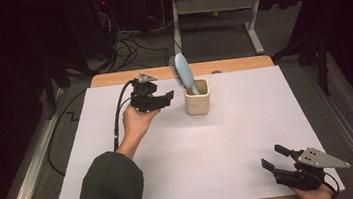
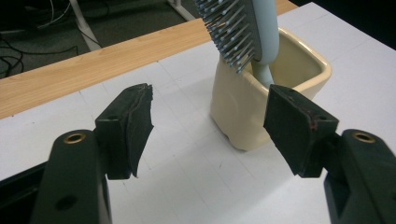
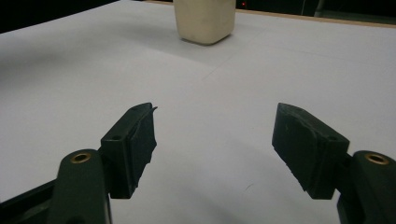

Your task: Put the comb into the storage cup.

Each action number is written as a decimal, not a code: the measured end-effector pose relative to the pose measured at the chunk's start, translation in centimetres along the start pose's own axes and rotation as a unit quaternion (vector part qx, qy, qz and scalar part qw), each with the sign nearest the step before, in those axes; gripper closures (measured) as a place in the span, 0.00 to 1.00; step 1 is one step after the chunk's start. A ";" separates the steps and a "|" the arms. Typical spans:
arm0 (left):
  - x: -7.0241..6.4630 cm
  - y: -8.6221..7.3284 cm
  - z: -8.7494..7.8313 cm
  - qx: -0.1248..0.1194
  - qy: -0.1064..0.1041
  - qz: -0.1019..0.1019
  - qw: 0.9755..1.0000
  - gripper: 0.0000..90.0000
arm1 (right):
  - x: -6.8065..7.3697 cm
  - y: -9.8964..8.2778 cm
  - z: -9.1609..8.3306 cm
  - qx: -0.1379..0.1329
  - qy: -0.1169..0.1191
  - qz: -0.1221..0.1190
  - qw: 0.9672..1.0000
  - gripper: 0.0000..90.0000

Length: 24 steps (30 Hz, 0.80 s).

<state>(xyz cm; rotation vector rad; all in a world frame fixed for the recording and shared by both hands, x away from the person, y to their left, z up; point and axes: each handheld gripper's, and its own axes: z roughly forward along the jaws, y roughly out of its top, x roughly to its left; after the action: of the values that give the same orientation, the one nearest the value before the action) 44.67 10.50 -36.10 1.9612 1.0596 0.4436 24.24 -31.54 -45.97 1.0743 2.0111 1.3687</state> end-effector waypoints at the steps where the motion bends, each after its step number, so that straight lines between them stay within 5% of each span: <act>1: 0.0 0.0 -0.1 0.001 0.000 0.000 1.000 0.37 | 0.0 0.0 0.0 0.000 0.000 0.000 1.000 0.34; 24: 1.1 -1.5 -1.9 -0.003 0.002 -0.012 1.000 0.37 | 0.0 0.0 0.0 -0.003 0.003 -0.001 1.000 0.34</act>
<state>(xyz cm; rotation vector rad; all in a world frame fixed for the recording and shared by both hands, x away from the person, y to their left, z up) 43.35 12.78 -36.33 1.9399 1.0825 0.4376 24.24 -31.59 -45.93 1.0675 2.0106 1.3766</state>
